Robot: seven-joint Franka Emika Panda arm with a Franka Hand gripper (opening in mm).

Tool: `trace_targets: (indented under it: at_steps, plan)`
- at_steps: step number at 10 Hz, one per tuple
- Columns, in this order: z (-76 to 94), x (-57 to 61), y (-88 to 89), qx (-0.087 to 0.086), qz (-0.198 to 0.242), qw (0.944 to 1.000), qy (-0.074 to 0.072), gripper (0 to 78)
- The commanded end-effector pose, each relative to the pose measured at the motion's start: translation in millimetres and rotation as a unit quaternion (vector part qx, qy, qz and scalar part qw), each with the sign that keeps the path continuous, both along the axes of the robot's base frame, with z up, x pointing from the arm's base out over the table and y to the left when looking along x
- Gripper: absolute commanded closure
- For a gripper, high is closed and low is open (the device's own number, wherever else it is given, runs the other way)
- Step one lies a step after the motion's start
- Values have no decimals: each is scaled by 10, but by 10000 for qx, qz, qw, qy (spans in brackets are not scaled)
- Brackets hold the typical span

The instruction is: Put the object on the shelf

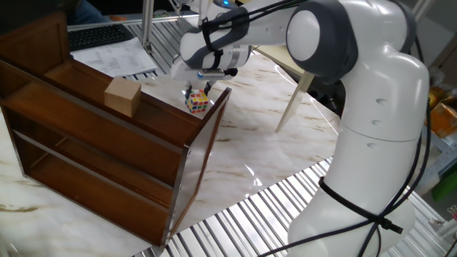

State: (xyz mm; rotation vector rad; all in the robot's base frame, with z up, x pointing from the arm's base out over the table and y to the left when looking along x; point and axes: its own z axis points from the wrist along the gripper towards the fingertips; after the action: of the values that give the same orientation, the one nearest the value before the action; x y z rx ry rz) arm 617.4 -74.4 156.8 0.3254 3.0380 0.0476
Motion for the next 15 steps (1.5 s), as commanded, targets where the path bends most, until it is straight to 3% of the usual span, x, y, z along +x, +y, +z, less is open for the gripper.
trace_targets:
  at_steps: [1,3,10,15]
  plan:
    - [268,-32,210,132,-632,9977,199,766]
    - [388,-31,264,151,-847,9959,274,766]
    - [1108,29,687,118,-1678,9836,652,766]
    - [1330,140,756,129,-1954,9781,708,766]
